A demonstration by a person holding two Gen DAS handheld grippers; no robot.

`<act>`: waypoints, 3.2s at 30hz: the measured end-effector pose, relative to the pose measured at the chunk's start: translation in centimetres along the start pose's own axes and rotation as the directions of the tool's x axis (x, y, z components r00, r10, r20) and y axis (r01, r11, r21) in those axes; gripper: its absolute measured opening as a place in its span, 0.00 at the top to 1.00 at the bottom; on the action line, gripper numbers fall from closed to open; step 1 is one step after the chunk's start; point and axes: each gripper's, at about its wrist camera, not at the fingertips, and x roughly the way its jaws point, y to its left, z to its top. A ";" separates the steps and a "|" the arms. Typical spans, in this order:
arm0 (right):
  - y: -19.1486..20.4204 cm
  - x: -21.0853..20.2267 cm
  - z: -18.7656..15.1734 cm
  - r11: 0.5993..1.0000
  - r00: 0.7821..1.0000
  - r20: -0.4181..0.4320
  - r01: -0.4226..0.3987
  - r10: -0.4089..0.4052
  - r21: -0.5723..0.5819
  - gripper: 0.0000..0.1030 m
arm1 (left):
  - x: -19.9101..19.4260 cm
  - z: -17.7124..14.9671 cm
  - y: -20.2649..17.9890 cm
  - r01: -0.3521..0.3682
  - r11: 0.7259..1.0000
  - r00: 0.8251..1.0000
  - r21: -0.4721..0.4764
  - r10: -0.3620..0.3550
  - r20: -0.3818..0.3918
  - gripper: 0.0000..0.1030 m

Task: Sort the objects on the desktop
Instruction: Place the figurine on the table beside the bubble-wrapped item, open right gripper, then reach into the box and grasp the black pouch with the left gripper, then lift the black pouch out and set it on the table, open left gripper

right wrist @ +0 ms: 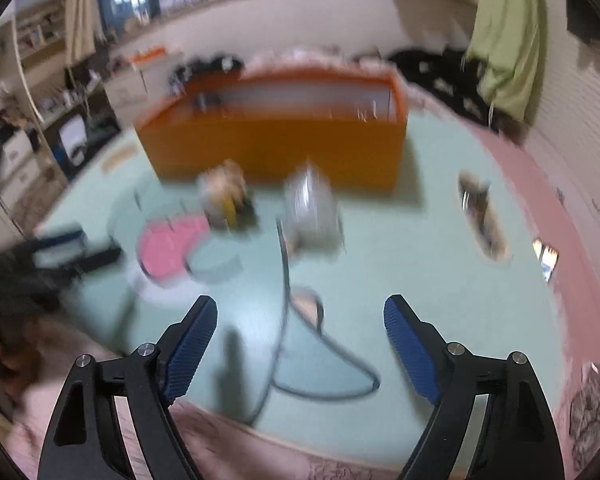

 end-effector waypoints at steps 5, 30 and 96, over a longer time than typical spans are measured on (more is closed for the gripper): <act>0.3 0.4 -0.4 0.999 1.000 0.008 0.027 -0.027 -0.024 0.00 | -1.1 0.5 -0.3 0.012 1.000 0.999 0.008 -0.012 0.035 0.00; -0.3 0.0 -0.8 0.999 0.999 0.022 0.037 -0.037 -0.004 0.00 | 6.9 17.0 -6.8 0.101 0.992 0.920 -0.072 -0.121 -0.373 0.32; -0.5 0.2 -1.4 0.999 0.999 0.026 0.033 -0.033 -0.008 0.00 | 1.9 6.9 -4.7 0.193 0.973 0.981 0.125 -0.186 -0.062 0.34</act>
